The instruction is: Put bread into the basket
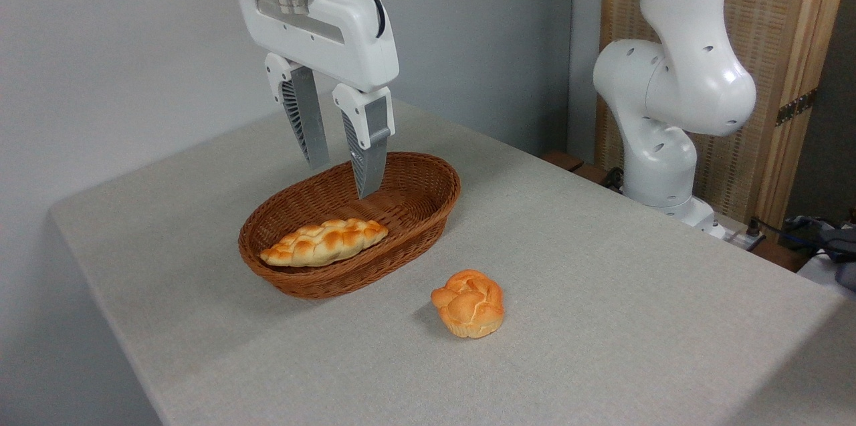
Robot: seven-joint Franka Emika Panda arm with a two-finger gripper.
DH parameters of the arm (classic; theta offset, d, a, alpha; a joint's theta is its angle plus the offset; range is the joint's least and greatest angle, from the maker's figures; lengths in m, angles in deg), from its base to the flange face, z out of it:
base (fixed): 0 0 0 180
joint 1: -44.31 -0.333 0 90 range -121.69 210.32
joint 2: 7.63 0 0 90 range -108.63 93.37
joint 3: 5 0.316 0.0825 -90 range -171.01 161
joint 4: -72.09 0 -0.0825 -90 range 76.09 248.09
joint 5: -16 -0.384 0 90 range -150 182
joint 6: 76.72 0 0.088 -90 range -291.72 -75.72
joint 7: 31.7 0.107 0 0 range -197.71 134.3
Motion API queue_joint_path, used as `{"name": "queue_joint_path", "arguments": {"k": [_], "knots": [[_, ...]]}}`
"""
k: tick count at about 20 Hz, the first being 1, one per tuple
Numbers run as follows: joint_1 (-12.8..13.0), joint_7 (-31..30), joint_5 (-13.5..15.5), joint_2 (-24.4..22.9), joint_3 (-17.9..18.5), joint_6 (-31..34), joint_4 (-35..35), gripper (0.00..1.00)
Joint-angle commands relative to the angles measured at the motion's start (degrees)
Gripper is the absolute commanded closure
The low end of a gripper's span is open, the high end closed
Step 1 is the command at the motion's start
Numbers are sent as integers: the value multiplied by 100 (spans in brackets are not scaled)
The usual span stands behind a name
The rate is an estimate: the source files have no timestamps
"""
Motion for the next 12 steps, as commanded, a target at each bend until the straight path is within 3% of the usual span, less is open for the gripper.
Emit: {"name": "queue_joint_path", "arguments": {"k": [1, 12], "knots": [[28, -53, -37, -19, 69, 88, 3, 0], [28, -53, -11, -63, 26, 44, 126, 0]]}}
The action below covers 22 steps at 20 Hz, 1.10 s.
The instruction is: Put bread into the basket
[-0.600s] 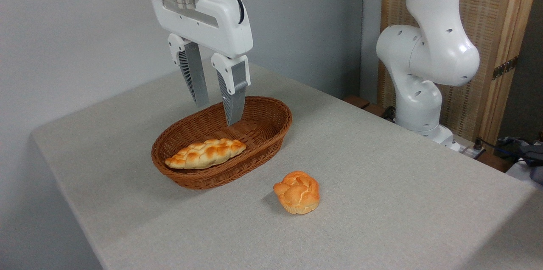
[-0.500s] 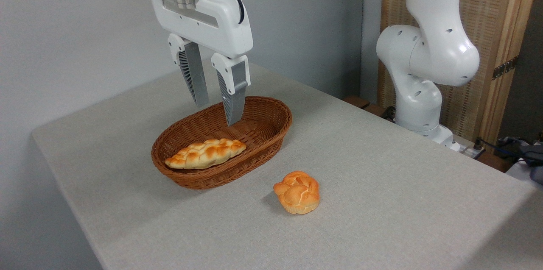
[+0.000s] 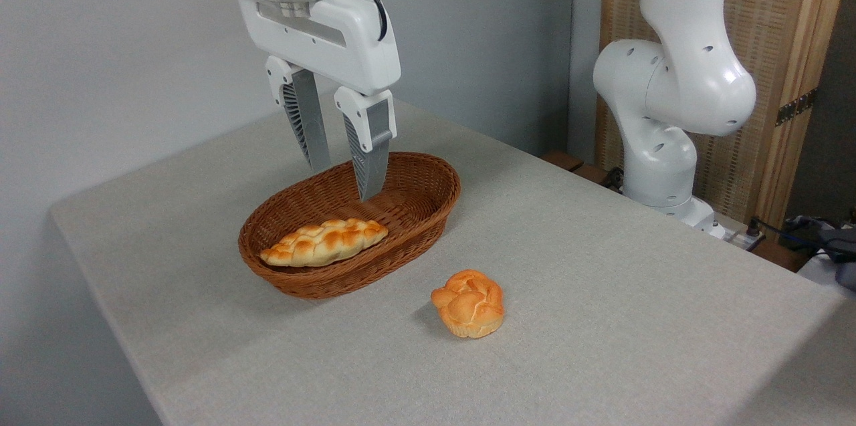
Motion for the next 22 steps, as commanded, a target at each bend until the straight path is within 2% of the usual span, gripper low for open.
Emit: {"name": "queue_joint_path", "arguments": {"k": [1, 5, 8, 11, 12, 14, 15, 18, 22], "knots": [[31, -53, -11, -110, -4, 35, 197, 0], [31, 34, -55, -557, 4, -183, 977, 0], [22, 673, -72, -971, 66, -553, 1716, 0], [13, 1254, -90, -1051, 302, -659, 2121, 0], [13, 1439, -229, -1051, 381, -677, 2227, 0], [13, 1782, -834, -1042, 391, -860, 2498, 0], [13, 1836, -1020, -1025, 391, -1105, 2683, 0], [13, 1836, -1092, -981, 417, -1879, 3184, 0], [13, 1810, -1057, -946, 417, -2083, 3423, 0]]}}
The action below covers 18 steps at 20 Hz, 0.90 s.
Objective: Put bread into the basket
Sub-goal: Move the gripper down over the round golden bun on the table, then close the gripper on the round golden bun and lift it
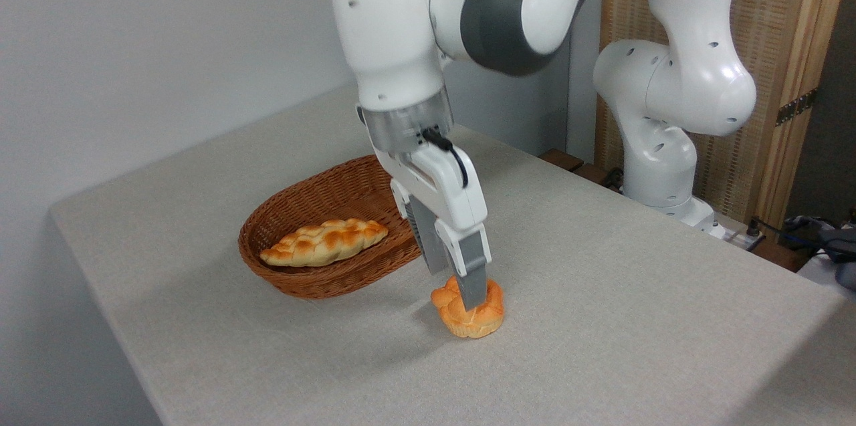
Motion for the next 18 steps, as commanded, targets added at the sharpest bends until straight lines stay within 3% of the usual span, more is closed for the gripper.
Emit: {"name": "queue_joint_path", "arguments": {"k": [1, 15, 16, 18], "knots": [[28, 76, -19, -95, 38, -142, 205, 0], [36, 128, 51, 133, 38, -203, 390, 0], [36, 128, 43, 142, 38, -203, 390, 1], [36, 163, 43, 142, 38, -238, 390, 21]]}}
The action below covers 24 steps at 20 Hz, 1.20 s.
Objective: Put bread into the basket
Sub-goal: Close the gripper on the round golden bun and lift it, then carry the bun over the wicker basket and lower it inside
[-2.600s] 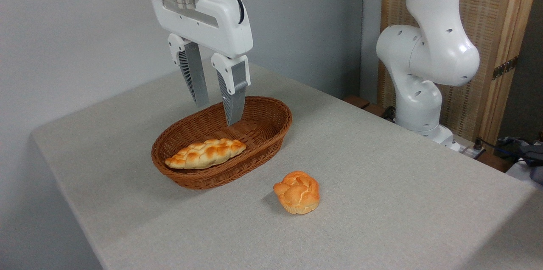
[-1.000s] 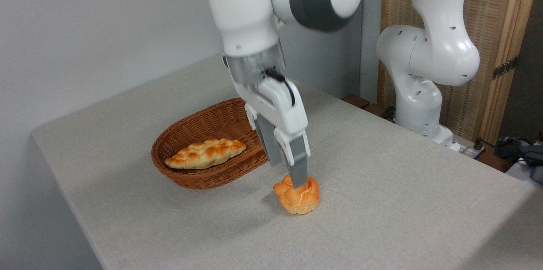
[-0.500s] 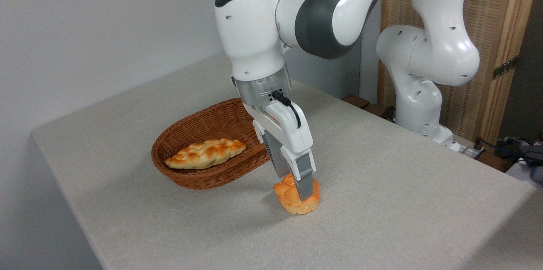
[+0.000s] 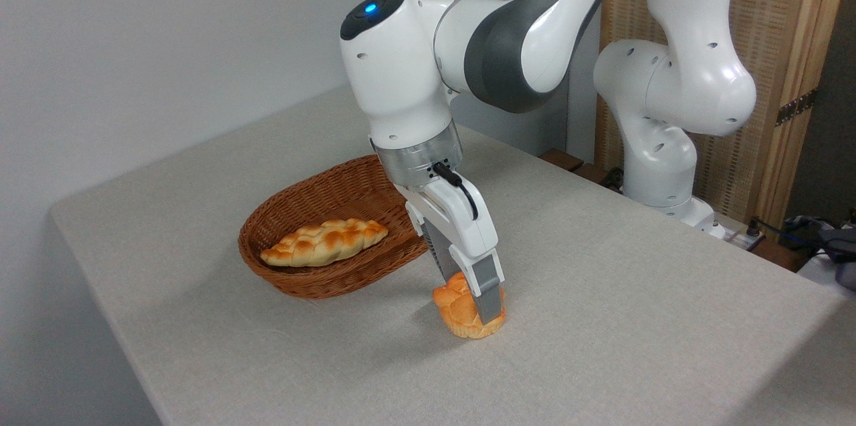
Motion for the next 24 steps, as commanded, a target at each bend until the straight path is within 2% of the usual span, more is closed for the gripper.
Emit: {"name": "queue_joint_path", "arguments": {"k": [1, 4, 18, 20, 22, 24], "knots": [[29, 172, 37, -7, 39, -161, 57, 30], [37, 198, 37, -7, 39, -152, 57, 49], [29, 435, 46, -34, 39, -21, -31, 53], [37, 435, 72, -8, 39, 329, -319, 53], [90, 435, 168, 176, 30, 917, -924, 53], [99, 435, 518, 335, 39, 1498, -1601, 53]]}}
